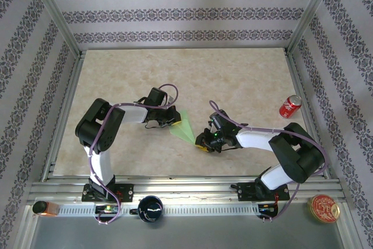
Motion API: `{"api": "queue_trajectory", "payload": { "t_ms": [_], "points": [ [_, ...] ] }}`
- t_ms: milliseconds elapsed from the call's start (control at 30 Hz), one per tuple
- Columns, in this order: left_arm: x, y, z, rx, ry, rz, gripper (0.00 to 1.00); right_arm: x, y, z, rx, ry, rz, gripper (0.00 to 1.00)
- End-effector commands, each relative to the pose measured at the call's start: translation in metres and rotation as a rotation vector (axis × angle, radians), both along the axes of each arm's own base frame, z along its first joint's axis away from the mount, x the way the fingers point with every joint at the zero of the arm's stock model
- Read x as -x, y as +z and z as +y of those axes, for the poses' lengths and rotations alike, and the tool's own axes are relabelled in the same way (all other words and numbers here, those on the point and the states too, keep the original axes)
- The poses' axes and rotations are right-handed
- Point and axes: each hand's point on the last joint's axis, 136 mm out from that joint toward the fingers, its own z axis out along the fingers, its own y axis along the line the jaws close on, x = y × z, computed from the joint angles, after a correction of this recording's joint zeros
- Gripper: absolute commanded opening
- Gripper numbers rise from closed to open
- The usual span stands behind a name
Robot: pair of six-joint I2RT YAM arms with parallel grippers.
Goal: Fold a paper plane with a square sheet of paper (pick it up from the middle)
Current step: Fourth fold the wing at the center of the table, then turn over the paper at the center of the table.
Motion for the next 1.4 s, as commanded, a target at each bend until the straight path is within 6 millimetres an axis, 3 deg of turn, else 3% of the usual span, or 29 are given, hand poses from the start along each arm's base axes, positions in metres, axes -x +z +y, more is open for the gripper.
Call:
{"api": "queue_trajectory", "payload": {
  "t_ms": [0, 667, 900, 1200, 1367],
  "points": [
    [0.003, -0.016, 0.008, -0.031, 0.023, 0.049, 0.06, -0.015, 0.014, 0.019, -0.067, 0.019, -0.074, 0.24],
    [0.001, -0.013, 0.007, -0.017, 0.038, 0.051, 0.06, -0.022, 0.015, 0.015, -0.085, -0.011, -0.107, 0.26],
    [-0.001, -0.011, 0.004, 0.008, 0.048, 0.05, 0.06, -0.028, 0.021, 0.023, -0.13, -0.002, -0.122, 0.24],
    [-0.007, 0.016, 0.002, 0.046, 0.071, 0.006, 0.09, -0.026, 0.024, 0.022, -0.15, 0.024, -0.13, 0.12],
    [-0.014, 0.05, 0.002, 0.057, 0.087, -0.063, 0.21, -0.019, 0.032, 0.02, -0.176, 0.066, -0.163, 0.08]
  ]
}}
